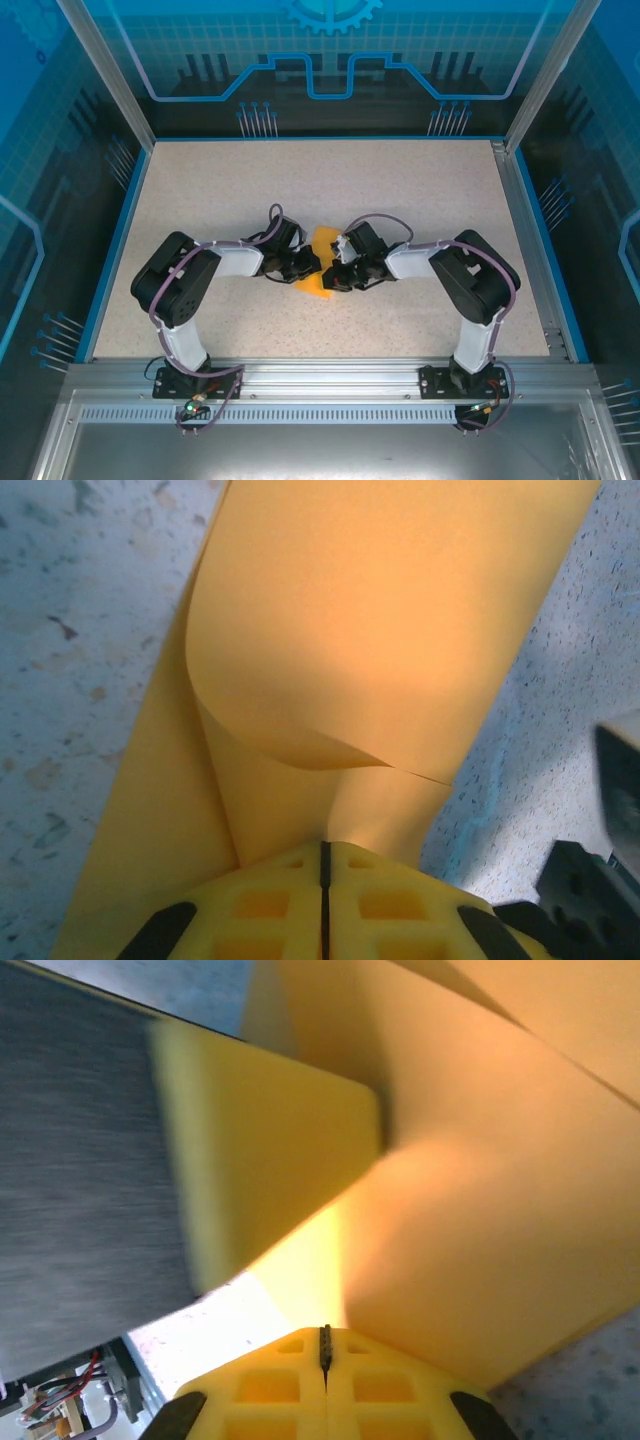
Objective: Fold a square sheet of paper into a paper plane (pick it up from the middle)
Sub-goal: Fold the triangle a second time at the center of the table.
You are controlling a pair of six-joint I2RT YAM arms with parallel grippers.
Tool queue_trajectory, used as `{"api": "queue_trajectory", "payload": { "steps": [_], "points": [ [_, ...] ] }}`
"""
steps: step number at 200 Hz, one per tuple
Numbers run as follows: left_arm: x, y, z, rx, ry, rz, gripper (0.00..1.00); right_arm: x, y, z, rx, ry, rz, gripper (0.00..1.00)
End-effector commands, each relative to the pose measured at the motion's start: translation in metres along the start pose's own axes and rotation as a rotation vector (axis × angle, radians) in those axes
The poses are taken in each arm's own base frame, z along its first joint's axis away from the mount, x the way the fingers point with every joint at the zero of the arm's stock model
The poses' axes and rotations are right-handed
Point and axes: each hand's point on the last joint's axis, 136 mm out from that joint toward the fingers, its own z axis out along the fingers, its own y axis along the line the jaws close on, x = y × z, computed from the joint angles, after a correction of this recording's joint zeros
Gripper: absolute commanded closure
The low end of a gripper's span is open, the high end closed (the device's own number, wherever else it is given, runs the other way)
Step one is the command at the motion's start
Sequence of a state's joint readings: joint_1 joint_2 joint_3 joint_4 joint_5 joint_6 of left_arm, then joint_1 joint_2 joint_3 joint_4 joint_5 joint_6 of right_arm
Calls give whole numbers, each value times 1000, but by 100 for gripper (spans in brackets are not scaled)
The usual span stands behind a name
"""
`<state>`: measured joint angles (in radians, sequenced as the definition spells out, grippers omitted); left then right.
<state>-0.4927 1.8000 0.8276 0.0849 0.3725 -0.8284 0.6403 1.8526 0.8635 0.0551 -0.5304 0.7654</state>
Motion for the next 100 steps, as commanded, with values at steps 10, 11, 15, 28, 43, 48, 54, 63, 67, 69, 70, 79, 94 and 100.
{"api": "queue_trajectory", "payload": {
  "steps": [10,11,15,28,43,48,54,63,67,69,70,79,94,100],
  "points": [
    [12,21,0,-75,39,-5,91,18,-29,5,82,54,64,99],
    [12,21,0,-75,39,-5,91,18,-30,5,85,56,64,99],
    [12,21,0,-75,39,-3,91,21,-35,5,100,69,71,99],
    [9,19,0,-71,35,7,90,30,-46,6,130,88,86,100],
    [4,17,-1,-67,27,15,90,35,-54,5,150,107,102,100],
    [1,17,-1,-69,21,15,90,36,-55,5,153,111,102,100],
    [-2,17,-2,-70,13,17,90,36,-56,5,156,113,101,100],
    [-8,18,-3,-73,5,14,90,36,-56,4,157,115,97,100],
    [-10,18,-3,-73,0,12,90,35,-56,3,160,115,95,100],
    [-11,19,-3,-76,-1,11,90,35,-56,3,162,117,95,100],
    [-12,20,-3,-77,-1,11,90,35,-56,3,162,117,95,100],
    [-17,21,-4,-79,-12,8,90,34,-55,2,167,116,90,100],
    [-27,24,-5,-79,-21,-1,90,33,-55,0,168,115,86,100],
    [-29,25,-4,-80,-23,-4,90,33,-55,0,168,117,85,100]
  ]
}}
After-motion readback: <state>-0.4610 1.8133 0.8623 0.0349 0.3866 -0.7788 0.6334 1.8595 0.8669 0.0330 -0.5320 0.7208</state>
